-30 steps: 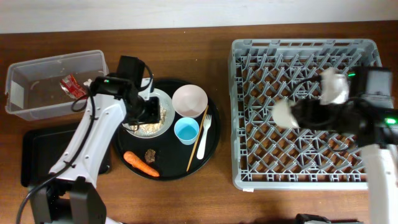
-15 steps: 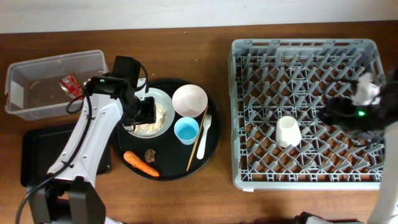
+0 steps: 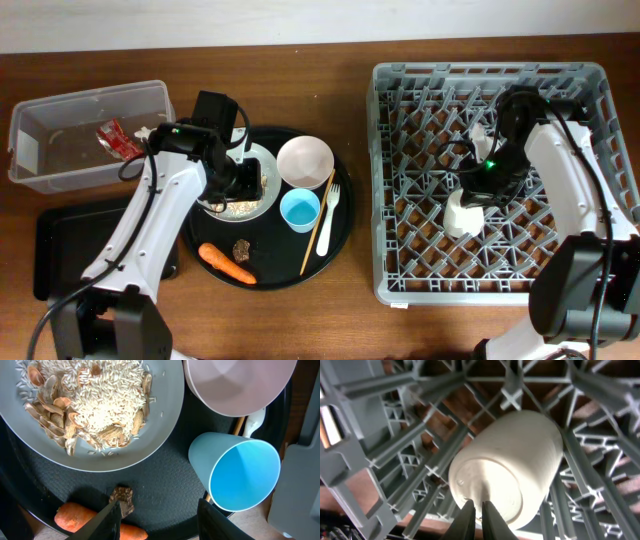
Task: Sort waste into correct bins and load items into the dishwasher rack
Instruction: 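Place the white cup upside down in the rack with the right gripper, then grasp the blue cup with the left gripper and lift it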
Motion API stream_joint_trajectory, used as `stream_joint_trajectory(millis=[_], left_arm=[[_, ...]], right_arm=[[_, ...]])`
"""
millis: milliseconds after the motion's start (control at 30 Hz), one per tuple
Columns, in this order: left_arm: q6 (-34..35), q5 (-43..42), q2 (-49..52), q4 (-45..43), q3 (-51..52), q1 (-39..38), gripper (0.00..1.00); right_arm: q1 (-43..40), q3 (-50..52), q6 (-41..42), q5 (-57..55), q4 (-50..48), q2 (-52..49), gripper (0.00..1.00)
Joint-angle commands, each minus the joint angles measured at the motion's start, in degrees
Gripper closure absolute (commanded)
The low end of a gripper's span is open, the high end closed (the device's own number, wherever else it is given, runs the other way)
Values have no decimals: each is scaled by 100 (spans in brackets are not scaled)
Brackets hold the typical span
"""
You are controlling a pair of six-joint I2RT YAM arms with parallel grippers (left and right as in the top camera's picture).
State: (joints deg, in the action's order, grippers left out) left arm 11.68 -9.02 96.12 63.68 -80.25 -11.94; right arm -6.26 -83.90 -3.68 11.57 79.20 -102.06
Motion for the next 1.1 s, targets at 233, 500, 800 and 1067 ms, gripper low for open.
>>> stream_joint_trajectory(millis=[233,500,800,1067], left_arm=[[50,-66,-13,-33,-11,-24,39],[72,-216,72,-671,577,-616,35],[111,-155,551,-1187,874,-927,98],[28,-267,-278,-584,-63,-92,100]], right_arm=[[-17,-92,525,-986,439,177,70],[-17,-446,372,-560,153,2170,20],[-17,-439,374,-560,184,2155,20],[-439,-439,796,-551,96,2006,11]])
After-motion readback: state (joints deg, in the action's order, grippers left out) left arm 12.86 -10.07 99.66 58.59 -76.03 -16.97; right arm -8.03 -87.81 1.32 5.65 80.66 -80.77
